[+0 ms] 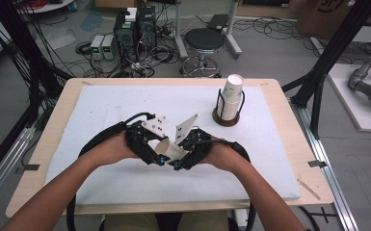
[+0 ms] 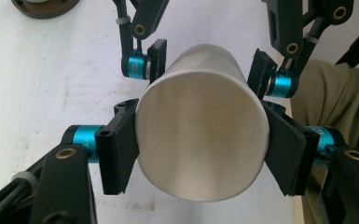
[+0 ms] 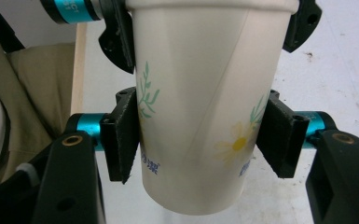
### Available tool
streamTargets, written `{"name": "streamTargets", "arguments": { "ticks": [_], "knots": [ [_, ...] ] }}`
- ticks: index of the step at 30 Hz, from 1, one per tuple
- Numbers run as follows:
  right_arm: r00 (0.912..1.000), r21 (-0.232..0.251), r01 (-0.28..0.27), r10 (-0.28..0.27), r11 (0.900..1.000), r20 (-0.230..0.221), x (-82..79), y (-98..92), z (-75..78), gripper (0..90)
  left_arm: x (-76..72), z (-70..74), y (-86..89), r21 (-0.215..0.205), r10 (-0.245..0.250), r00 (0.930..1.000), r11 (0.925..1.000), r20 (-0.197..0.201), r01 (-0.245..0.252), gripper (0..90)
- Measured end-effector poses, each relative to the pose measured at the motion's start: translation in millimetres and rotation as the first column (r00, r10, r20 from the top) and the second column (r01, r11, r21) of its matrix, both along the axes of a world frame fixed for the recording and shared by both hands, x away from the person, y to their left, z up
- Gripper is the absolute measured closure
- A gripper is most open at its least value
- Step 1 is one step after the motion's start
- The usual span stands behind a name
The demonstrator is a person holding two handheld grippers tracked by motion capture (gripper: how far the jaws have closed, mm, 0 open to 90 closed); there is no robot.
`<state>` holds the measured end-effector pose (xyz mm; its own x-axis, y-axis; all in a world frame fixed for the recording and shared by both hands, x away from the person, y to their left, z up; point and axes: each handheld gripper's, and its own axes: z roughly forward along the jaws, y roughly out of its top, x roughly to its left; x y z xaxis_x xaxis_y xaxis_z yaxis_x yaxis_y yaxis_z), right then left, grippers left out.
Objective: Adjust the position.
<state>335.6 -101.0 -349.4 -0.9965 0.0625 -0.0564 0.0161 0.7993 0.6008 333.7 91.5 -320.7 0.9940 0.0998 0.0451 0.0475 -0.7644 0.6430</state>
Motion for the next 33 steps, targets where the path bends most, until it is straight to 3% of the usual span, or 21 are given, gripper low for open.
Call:
{"name": "streamTargets", "arguments": {
  "ticks": [4,9,14,18,21,26,28,29,33],
  "knots": [
    [0.9999,0.029,0.009,-0.009,1.000,-0.012,1.6,-5.0,-0.2,37.8,2.6,-2.0,7.4,-0.094,0.035,0.9991,0.9949,-0.023,-0.037,24.8],
    [0.9994,0.061,0.027,-0.026,0.998,-0.022,4.5,-13.2,0.2,37.8,4.9,-6.0,19.2,-0.218,0.068,0.9957,0.9725,-0.063,-0.080,18.0],
    [0.9987,0.095,0.038,-0.035,0.995,-0.038,6.2,-20.0,-0.3,37.8,3.9,-8.5,29.0,-0.269,0.100,0.9927,0.9565,-0.067,-0.114,18.1],
    [0.9978,0.123,0.053,-0.047,0.991,-0.048,6.1,-25.8,-2.6,37.8,2.6,-10.1,38.2,-0.322,0.126,0.9891,0.9357,-0.076,-0.144,18.0],
    [0.9969,0.143,0.067,-0.061,0.987,-0.051,6.1,-30.6,-4.7,37.8,0.7,-11.5,46.1,-0.378,0.160,0.9837,0.9081,-0.082,-0.179,18.0],
    [0.9969,0.190,0.078,-0.073,0.979,-0.030,3.3,-39.3,-9.1,37.2,-5.0,-15.9,58.5,-0.477,0.202,0.9756,0.8514,-0.085,-0.218,18.0],
    [0.9962,0.228,0.088,-0.086,0.970,-0.018,1.6,-44.8,-11.8,36.8,-6.3,-19.2,63.3,-0.503,0.222,0.9716,0.8326,-0.082,-0.233,18.0],
    [0.9958,0.248,0.091,-0.091,0.965,-0.011,0.9,-47.6,-13.0,36.5,-7.3,-21.8,65.7,-0.518,0.236,0.9680,0.8194,-0.085,-0.245,18.0],
    [0.9937,0.304,0.103,-0.112,0.947,0.010,-2.8,-58.7,-17.5,35.9,-10.0,-29.9,72.5,-0.549,0.277,0.9577,0.7900,-0.078,-0.273,18.0]
  ]
}}
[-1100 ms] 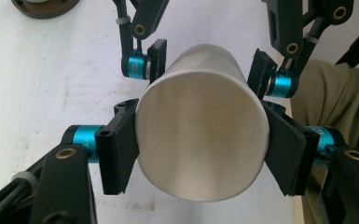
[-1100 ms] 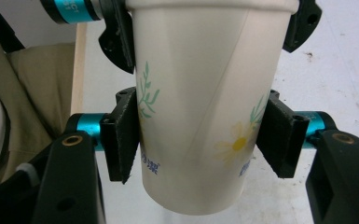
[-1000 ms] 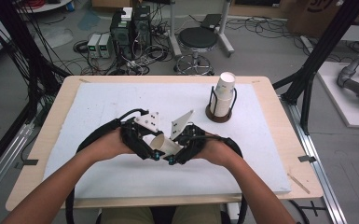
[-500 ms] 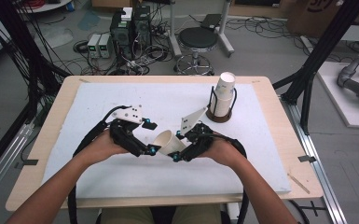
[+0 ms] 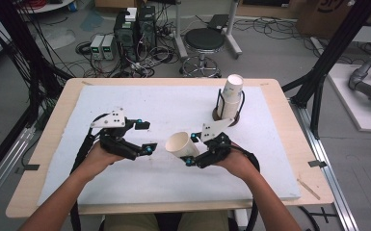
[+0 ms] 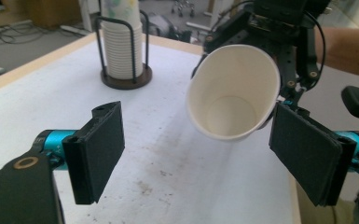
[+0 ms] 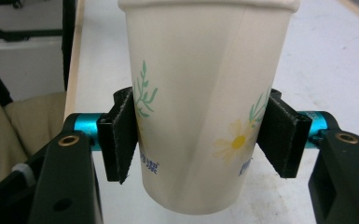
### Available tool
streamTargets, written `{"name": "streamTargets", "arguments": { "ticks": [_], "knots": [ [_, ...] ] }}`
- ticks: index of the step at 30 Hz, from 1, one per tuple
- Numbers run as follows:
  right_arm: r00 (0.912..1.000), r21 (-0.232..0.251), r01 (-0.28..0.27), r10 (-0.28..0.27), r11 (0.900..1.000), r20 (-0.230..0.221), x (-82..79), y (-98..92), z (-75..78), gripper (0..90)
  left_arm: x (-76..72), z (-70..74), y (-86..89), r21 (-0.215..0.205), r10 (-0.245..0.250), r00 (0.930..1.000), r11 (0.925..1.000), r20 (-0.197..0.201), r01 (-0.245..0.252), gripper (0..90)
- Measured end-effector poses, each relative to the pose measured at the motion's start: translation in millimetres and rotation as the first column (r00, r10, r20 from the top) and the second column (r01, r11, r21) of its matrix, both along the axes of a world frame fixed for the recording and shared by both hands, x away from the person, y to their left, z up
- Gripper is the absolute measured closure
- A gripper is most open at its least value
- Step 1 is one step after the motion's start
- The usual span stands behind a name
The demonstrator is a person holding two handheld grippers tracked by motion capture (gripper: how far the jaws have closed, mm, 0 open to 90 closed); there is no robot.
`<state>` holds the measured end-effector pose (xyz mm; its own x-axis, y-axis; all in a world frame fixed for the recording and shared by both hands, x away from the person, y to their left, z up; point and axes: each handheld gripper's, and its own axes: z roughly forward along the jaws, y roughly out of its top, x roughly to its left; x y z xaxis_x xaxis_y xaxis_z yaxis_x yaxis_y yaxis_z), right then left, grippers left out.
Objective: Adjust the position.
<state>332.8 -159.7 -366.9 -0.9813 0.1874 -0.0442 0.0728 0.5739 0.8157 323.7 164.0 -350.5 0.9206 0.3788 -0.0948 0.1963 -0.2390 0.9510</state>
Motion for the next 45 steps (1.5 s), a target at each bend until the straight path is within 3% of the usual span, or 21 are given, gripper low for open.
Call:
{"name": "streamTargets", "arguments": {
  "ticks": [6,9,22,26,29,34,37,45],
  "knots": [
    [0.9984,0.075,0.053,-0.054,0.996,0.014,-4.9,-17.7,-6.9,34.9,-4.1,-12.2,8.4,-0.043,0.056,0.9983,0.9976,0.018,-0.055,18.5],
    [0.9964,0.117,0.082,-0.084,0.990,0.011,-7.5,-27.1,-10.9,34.9,-4.9,-16.7,11.6,-0.042,0.075,0.9969,0.9964,0.025,-0.073,18.5],
    [0.9819,0.217,0.171,-0.184,0.961,0.043,-15.1,-61.9,-27.7,34.8,-11.8,-28.6,20.4,-0.053,0.131,0.9892,0.9904,0.065,-0.128,20.0],
    [0.9750,0.263,0.191,-0.214,0.946,0.060,-16.0,-72.3,-29.2,34.9,-13.1,-32.9,27.5,-0.073,0.159,0.9847,0.9854,0.072,-0.154,20.0],
    [0.9684,0.309,0.210,-0.241,0.927,0.064,-15.2,-80.5,-29.5,34.9,-13.2,-35.3,33.4,-0.092,0.184,0.9804,0.9798,0.071,-0.177,20.3],
    [0.9566,0.349,0.245,-0.284,0.905,0.065,-14.0,-89.3,-28.9,34.9,-13.8,-38.9,40.0,-0.095,0.208,0.9743,0.9752,0.086,-0.200,21.2],
    [0.9533,0.358,0.251,-0.294,0.899,0.069,-12.7,-91.0,-28.4,34.9,-14.6,-42.1,43.7,-0.100,0.230,0.9690,0.9703,0.092,-0.220,22.3],
    [0.9517,0.350,0.265,-0.302,0.899,0.055,-11.0,-89.6,-29.5,34.8,-18.8,-45.2,47.5,-0.083,0.245,0.9654,0.9676,0.088,-0.238,20.3]
  ]
}}
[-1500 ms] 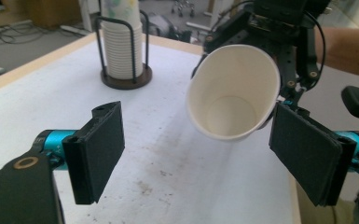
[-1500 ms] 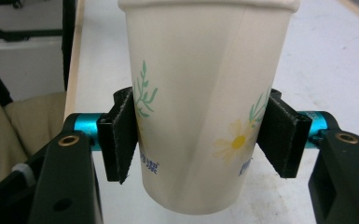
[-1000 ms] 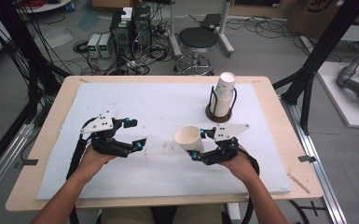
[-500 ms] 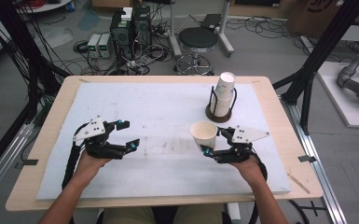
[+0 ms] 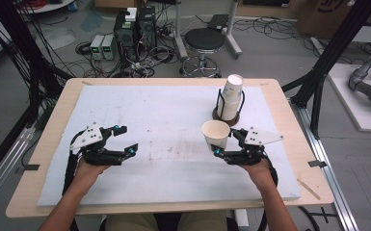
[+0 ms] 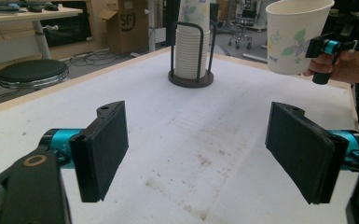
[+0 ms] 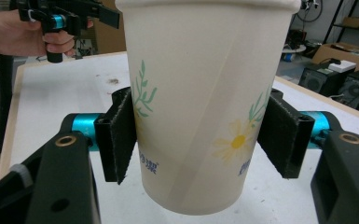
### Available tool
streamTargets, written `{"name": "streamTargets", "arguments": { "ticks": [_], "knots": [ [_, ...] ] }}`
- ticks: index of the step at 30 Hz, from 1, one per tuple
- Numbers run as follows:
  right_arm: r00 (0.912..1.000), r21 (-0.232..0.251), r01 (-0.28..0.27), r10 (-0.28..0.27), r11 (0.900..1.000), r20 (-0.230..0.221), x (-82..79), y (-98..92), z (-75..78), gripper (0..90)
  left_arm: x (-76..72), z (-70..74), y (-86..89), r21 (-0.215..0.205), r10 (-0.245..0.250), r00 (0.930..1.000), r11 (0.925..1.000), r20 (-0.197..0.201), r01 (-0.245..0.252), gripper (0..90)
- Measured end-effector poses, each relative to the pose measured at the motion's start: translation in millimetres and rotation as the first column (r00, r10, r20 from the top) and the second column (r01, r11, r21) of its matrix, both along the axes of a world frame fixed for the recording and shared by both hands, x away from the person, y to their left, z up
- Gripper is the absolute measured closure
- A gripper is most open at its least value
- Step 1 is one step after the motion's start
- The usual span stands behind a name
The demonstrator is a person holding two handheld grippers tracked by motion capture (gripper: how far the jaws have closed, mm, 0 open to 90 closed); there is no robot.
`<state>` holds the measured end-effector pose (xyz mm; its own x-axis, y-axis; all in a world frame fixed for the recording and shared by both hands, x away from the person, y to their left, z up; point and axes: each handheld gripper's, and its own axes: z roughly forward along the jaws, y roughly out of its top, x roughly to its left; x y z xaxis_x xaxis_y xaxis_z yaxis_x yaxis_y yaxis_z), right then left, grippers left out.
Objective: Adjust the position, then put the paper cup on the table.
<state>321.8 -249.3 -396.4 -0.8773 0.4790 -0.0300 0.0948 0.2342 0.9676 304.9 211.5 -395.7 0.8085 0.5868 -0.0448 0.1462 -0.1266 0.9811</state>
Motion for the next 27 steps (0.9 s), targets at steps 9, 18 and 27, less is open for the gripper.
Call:
{"name": "streamTargets", "arguments": {
  "ticks": [9,18,27],
  "knots": [
    [1.0000,-0.003,0.004,-0.004,1.000,-0.004,1.8,2.5,-0.2,34.7,-0.6,-2.7,2.1,0.005,0.018,0.9998,0.9998,-0.006,-0.018,19.1],
    [0.9999,-0.008,0.005,-0.005,1.000,-0.016,5.6,11.7,-2.4,34.7,-0.6,-7.0,2.4,0.016,0.015,0.9998,0.9998,-0.015,-0.015,19.0],
    [0.9996,-0.025,0.003,-0.004,1.000,-0.028,16.6,30.5,-8.0,34.7,-0.8,-9.6,2.3,0.023,0.011,0.9999,0.9997,-0.012,-0.010,19.1]
  ]
}}
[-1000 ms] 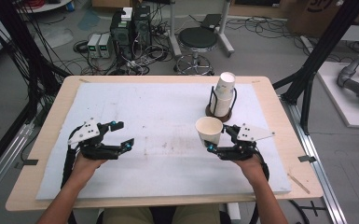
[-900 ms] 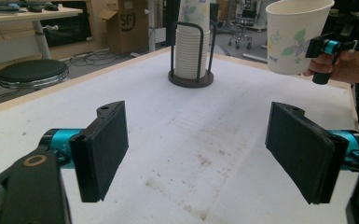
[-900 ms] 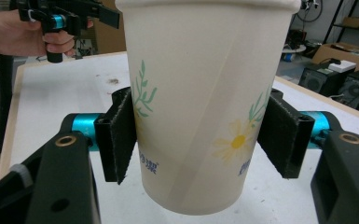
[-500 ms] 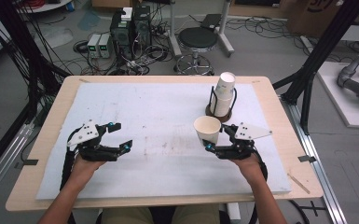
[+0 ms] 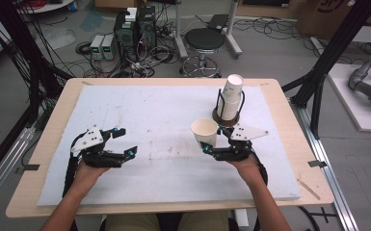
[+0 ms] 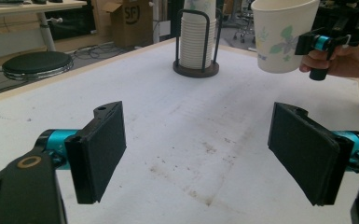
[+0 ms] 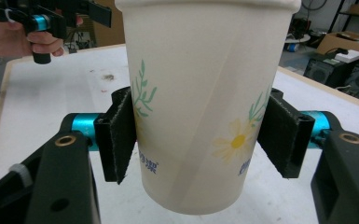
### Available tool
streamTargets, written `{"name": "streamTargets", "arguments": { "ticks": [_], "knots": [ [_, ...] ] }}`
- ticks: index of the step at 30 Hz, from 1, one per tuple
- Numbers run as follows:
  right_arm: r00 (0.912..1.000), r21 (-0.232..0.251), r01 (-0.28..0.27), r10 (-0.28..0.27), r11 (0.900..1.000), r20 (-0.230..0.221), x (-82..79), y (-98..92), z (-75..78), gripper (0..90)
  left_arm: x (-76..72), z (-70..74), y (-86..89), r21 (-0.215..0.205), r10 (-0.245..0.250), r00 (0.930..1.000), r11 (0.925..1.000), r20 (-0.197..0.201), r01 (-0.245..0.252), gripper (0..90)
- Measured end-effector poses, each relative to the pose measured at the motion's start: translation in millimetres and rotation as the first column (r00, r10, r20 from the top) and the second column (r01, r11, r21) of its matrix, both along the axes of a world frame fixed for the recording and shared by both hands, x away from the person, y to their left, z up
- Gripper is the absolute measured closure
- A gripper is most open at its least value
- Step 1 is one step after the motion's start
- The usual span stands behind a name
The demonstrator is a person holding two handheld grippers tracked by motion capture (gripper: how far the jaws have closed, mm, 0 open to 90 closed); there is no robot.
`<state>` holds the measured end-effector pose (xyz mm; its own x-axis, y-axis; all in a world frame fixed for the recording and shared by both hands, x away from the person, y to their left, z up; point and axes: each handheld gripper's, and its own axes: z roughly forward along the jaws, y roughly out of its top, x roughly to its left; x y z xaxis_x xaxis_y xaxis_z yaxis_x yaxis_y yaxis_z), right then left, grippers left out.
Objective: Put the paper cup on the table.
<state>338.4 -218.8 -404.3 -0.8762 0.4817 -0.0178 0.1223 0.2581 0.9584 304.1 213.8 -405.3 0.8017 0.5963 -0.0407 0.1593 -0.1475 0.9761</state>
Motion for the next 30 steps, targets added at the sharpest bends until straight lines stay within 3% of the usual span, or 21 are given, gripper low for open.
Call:
{"name": "streamTargets", "arguments": {
  "ticks": [13,20,30],
  "knots": [
    [0.9980,0.001,0.060,-0.060,0.998,-0.021,21.6,25.9,-16.2,34.3,-0.5,-4.3,-1.2,0.008,-0.003,0.9999,1.0000,-0.011,0.003,19.1],
    [0.9913,-0.049,0.114,-0.117,0.992,-0.061,31.4,30.8,-27.8,34.2,0.8,-6.5,-2.7,0.010,-0.008,0.9998,0.9999,-0.020,0.008,19.1],
    [0.9774,-0.133,0.151,-0.168,0.980,-0.128,41.9,35.7,-42.1,34.2,1.5,-8.7,-4.0,0.017,-0.008,0.9996,0.9998,-0.027,0.008,19.1]
  ]
}}
